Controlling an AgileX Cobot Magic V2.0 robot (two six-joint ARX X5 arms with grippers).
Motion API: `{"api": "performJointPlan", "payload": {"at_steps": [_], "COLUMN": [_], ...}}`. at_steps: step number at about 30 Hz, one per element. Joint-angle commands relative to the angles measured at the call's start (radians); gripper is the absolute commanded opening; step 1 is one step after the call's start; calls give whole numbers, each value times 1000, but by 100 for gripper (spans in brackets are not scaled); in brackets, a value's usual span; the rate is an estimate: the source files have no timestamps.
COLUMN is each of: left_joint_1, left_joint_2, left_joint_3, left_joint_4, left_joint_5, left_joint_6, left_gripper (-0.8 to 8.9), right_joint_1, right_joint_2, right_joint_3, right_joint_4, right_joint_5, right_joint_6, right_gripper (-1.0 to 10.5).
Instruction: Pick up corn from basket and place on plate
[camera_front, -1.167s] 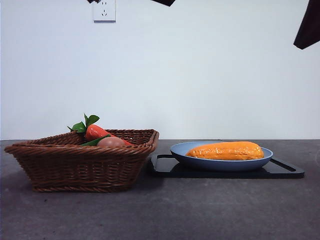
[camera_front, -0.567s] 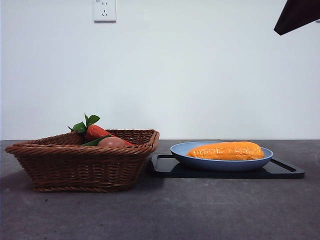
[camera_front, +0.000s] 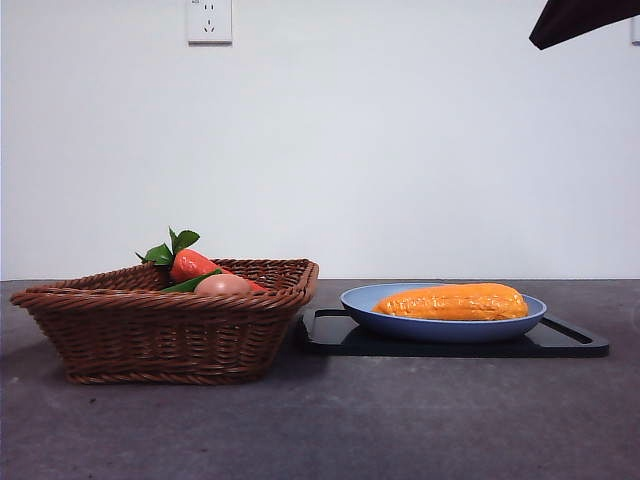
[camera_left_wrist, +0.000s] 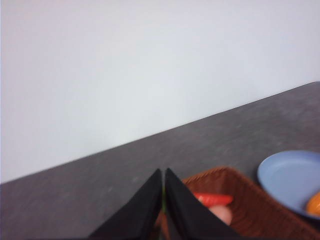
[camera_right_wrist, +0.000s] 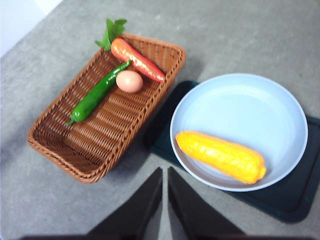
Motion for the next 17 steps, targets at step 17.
{"api": "performJointPlan", "payload": {"at_steps": [17], "left_joint_1": [67], "left_joint_2": [-441], "left_joint_3": [-503], "left_joint_4": [4], "left_joint_5": [-58], "left_joint_6": [-33], "left_gripper": [8], "right_joint_1": [4], "right_joint_2": [7], "right_joint_3": [10], "right_joint_4": [101], "right_joint_5": [-2], "right_joint_6": [6], "right_gripper": [4]}}
